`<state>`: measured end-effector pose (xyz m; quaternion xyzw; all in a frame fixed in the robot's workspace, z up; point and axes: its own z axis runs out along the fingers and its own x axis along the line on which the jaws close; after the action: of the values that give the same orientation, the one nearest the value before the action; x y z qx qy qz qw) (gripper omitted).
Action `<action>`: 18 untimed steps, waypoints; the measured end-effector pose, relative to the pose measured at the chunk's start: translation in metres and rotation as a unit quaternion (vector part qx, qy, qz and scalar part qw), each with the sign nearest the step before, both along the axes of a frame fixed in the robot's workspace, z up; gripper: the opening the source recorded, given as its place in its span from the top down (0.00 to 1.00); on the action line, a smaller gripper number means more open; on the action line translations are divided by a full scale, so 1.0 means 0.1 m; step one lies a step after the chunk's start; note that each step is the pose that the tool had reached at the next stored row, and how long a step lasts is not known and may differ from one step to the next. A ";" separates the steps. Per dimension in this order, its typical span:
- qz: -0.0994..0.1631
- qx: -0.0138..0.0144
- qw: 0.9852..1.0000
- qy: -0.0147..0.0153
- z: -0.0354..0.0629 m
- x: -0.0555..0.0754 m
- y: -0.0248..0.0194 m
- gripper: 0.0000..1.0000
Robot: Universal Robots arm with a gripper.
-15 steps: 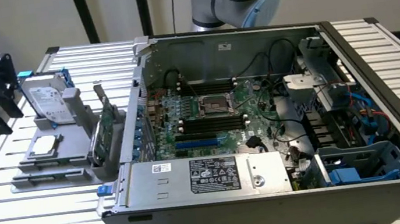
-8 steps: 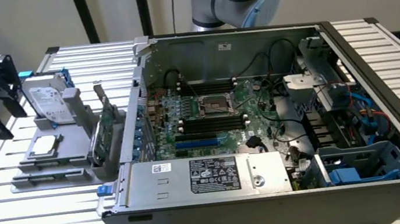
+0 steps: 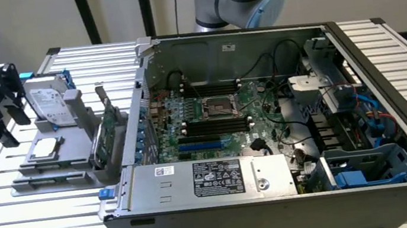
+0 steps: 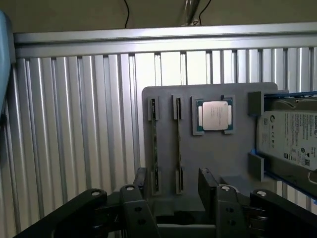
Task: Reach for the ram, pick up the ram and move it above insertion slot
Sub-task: 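Pick up the ram and move it above insertion slot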
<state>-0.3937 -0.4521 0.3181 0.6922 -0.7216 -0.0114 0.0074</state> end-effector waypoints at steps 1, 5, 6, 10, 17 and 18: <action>0.001 0.000 1.000 0.000 -0.019 0.00 0.000 0.46; 0.006 0.000 1.000 0.000 -0.092 0.00 0.000 0.46; 0.007 0.000 1.000 0.000 -0.110 0.00 0.000 0.46; 0.008 0.000 1.000 0.000 -0.182 0.00 0.001 0.46; 0.009 0.000 1.000 0.000 -0.309 0.01 -0.003 0.46; 0.010 0.000 1.000 0.000 -0.329 0.01 -0.003 0.46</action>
<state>-0.3928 -0.4525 0.2853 0.6991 -0.7149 -0.0113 0.0075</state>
